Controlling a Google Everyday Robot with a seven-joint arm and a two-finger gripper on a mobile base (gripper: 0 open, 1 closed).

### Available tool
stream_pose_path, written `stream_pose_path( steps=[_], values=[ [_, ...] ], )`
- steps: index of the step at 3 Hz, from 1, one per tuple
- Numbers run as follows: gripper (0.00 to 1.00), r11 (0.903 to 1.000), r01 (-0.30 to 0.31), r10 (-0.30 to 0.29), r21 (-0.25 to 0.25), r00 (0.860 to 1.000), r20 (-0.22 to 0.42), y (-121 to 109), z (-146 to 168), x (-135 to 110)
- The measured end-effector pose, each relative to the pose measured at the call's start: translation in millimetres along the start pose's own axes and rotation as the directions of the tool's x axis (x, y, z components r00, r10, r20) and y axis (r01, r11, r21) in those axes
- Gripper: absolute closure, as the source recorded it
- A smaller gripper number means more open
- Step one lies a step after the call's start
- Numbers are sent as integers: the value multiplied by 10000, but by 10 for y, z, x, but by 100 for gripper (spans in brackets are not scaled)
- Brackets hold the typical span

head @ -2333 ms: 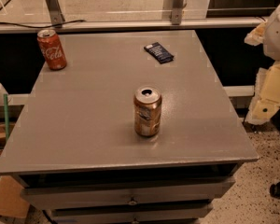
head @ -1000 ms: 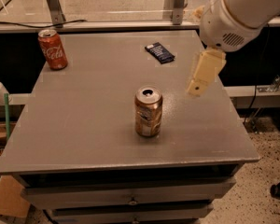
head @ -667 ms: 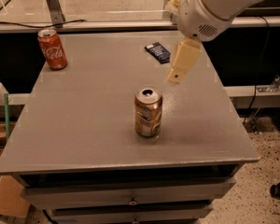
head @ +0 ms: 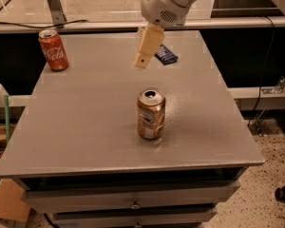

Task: Pick coke can

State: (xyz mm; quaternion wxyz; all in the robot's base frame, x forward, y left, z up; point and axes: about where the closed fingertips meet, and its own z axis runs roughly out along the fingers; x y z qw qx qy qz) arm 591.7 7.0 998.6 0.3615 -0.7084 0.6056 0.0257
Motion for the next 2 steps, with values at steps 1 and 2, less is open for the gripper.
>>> stream_pose_path(
  steps=[1,2],
  values=[
    [0,9963,-228,299,-823,9959,858,-53,279,-354],
    [0,9963,-227,298,-823,9959,859,-53,279,-355]
  ],
)
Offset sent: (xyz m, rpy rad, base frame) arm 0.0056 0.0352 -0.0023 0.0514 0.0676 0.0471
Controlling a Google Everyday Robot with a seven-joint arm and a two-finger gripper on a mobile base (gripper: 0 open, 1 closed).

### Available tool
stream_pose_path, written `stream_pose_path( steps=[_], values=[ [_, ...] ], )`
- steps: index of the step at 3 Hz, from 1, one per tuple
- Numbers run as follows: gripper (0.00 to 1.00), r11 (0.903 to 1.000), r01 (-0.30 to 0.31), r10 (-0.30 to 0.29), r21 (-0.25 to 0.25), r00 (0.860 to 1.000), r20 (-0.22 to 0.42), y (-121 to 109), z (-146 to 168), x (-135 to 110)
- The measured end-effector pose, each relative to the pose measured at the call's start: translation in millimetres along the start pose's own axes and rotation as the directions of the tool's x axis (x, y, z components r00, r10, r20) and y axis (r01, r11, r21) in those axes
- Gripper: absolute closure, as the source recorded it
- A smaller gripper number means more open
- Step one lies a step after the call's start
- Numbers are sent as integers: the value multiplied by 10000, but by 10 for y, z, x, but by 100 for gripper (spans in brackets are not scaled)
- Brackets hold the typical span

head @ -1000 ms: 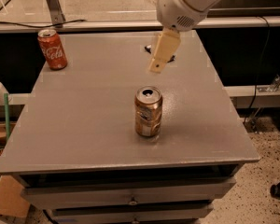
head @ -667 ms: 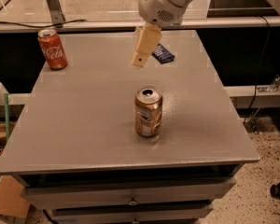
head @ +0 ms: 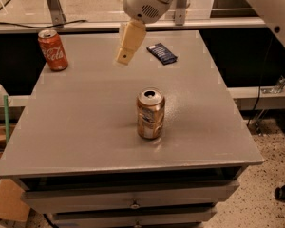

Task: Pick coke can

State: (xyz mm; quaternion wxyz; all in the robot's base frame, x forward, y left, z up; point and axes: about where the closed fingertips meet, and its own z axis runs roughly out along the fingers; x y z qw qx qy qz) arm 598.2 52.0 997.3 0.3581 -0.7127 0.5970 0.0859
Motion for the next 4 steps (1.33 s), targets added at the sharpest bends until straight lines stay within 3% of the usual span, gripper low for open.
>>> stream_pose_path(
  steps=[1,2,4],
  values=[
    [0,9999,-35,28,148,9988,485,9,87,-52],
    [0,9988,-401,368,264,9923,1180,-40,474,-136],
    [0,9899,-1284,1085,595,9584,2640,-467,1387,-281]
  ],
)
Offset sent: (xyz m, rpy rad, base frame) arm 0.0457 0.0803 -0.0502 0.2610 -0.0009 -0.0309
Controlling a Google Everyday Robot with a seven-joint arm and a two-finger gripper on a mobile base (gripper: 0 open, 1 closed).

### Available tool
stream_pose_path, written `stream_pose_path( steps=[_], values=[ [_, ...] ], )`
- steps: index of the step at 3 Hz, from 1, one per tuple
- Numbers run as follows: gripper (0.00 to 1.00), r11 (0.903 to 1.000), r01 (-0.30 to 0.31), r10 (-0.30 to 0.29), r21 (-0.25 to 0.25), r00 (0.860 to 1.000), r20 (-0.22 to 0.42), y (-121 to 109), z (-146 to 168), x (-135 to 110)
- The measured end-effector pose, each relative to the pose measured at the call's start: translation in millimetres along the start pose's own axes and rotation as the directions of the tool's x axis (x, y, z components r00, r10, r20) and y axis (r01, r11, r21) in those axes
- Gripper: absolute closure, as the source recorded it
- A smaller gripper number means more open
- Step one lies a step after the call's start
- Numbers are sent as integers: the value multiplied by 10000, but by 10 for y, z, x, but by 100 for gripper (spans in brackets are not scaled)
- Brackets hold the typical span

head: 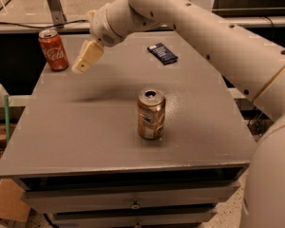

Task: Pick coke can

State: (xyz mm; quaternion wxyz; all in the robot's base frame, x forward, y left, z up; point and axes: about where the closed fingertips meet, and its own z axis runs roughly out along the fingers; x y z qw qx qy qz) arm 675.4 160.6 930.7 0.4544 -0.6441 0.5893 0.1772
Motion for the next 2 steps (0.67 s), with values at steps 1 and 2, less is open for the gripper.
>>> stream_pose_path(
  steps=[1,2],
  values=[
    [0,9997,-205,213,-154,9983,536,-158,469,6],
    [0,9969,-502,556,-608,9944,894,-205,941,12]
  ],
)
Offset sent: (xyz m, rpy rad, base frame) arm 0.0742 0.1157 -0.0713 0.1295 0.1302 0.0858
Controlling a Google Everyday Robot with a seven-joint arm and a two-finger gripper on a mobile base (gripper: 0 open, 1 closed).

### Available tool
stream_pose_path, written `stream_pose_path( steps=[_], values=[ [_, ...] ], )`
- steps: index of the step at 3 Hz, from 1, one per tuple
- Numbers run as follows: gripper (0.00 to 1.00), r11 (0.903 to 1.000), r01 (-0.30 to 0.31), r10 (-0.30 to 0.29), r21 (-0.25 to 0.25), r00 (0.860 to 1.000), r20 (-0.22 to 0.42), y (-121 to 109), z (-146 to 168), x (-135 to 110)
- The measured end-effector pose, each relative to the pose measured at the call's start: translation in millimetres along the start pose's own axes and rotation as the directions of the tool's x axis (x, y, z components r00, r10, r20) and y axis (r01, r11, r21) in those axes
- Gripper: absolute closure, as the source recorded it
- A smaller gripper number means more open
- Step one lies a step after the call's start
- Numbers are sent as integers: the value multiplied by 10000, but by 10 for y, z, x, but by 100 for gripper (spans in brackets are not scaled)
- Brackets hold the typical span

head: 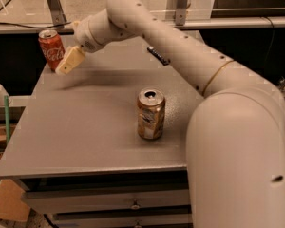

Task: Pick coke can

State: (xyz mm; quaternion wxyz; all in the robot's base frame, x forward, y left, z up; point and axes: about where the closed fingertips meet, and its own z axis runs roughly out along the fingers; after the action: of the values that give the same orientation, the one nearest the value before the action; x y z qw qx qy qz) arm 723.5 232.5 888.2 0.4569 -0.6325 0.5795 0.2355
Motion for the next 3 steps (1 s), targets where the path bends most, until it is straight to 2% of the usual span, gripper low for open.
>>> stream_pose_path(
  steps=[1,2,3],
  values=[
    [0,9984,-420,433,-387,9985,344,9,378,40],
    [16,9952,-719,761,-664,9952,622,32,666,-4],
    [41,9932,-941,990,-683,9925,723,-5,750,-14]
  ],
)
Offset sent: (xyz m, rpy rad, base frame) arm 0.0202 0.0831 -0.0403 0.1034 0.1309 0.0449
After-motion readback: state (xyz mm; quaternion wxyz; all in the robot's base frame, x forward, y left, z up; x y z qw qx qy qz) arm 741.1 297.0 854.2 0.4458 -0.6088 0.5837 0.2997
